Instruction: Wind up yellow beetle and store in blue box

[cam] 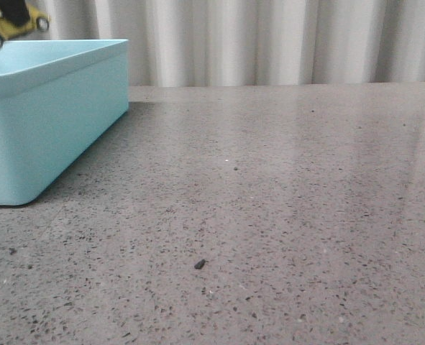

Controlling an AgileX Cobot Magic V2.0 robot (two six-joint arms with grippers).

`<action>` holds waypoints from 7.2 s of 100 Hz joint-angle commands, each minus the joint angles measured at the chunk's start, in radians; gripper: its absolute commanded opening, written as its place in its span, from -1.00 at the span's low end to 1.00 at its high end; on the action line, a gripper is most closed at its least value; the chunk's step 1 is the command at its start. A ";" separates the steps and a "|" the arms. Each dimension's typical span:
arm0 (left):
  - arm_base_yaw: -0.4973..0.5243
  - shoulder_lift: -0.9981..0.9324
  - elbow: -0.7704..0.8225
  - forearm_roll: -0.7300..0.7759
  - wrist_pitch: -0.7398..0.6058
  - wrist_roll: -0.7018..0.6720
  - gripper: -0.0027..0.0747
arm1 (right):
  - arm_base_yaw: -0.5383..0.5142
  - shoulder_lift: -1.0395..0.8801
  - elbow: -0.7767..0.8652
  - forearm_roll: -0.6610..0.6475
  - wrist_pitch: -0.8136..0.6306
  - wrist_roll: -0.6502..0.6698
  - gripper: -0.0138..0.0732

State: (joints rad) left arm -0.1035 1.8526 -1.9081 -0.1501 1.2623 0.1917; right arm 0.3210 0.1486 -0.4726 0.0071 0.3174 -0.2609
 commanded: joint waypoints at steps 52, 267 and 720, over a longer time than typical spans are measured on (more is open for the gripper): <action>-0.001 0.025 0.118 0.091 -0.024 -0.016 -0.77 | -0.001 0.012 -0.006 -0.001 -0.135 -0.004 -0.82; -0.320 -1.449 1.454 0.162 -0.754 -0.200 -0.50 | -0.001 -0.044 0.163 0.051 -0.133 -0.004 -0.82; -0.093 -1.887 1.934 0.160 -0.984 -0.292 -0.99 | -0.052 -0.117 0.504 0.079 -0.291 0.044 -0.82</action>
State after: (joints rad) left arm -0.1969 -0.0030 -0.0010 0.0203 0.3290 -0.0887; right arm 0.2962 0.0564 0.0106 0.1107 0.1151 -0.2144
